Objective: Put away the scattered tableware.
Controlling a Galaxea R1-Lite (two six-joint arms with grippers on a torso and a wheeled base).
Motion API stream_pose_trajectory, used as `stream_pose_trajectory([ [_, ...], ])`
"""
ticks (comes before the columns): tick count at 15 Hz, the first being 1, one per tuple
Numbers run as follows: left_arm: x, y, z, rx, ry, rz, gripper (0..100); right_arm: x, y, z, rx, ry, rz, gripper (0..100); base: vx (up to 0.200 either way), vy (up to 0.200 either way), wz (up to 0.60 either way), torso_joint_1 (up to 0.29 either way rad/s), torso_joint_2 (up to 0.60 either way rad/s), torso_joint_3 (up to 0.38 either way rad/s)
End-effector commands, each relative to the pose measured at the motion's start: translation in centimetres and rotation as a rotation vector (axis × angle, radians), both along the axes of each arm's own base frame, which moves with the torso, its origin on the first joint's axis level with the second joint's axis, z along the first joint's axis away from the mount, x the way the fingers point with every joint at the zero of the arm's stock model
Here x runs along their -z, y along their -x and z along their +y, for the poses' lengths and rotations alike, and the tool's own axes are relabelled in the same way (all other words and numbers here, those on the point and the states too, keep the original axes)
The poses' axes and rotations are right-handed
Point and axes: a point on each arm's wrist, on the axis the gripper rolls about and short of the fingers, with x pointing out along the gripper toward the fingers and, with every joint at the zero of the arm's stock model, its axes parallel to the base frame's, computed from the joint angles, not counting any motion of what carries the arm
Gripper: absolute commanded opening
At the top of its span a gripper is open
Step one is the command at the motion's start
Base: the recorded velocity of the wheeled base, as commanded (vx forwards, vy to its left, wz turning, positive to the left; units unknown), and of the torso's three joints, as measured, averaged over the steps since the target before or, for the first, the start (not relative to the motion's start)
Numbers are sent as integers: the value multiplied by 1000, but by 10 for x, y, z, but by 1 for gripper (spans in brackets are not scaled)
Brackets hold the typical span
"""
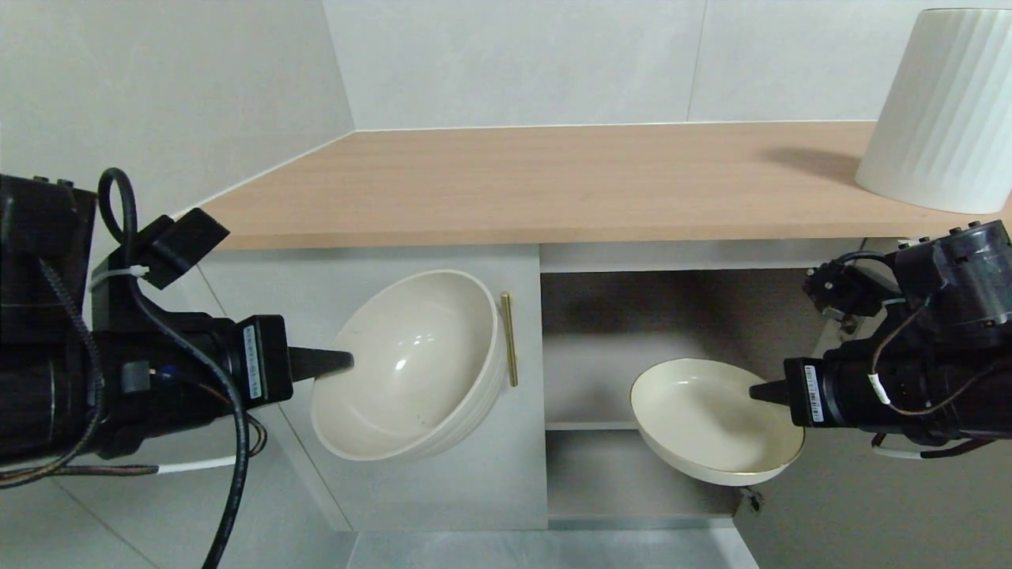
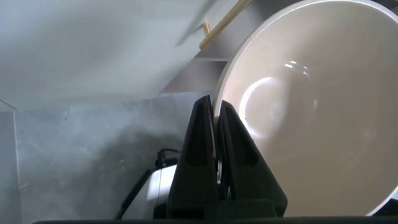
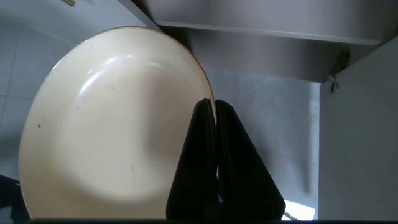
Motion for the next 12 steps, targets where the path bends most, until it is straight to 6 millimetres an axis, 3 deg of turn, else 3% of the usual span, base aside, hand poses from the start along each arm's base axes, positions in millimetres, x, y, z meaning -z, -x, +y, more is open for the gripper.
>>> stream_pose_trajectory([
  [1, 9, -8, -5, 8, -16, 42, 0, 16, -13, 8, -10, 25, 26, 0, 0, 0, 0, 0, 0, 0],
  [3, 17, -15, -11, 20, -32, 78, 0, 35, -27, 15, -9, 47, 61, 0, 0, 0, 0, 0, 0, 0],
  [7, 32, -19, -23, 63, -72, 154, 0, 117, -87, 33, 93, 120, 80, 0, 0, 0, 0, 0, 0, 0],
  [8, 33, -18, -24, 66, -74, 158, 0, 124, -93, 33, 111, 121, 68, 0, 0, 0, 0, 0, 0, 0],
  [9, 33, -17, -25, 73, -76, 162, 0, 155, -112, 35, 167, 114, 38, 0, 0, 0, 0, 0, 0, 0],
  [12, 35, -18, -26, 76, -81, 171, 0, 194, -136, 34, 236, 106, -27, 0, 0, 0, 0, 0, 0, 0],
])
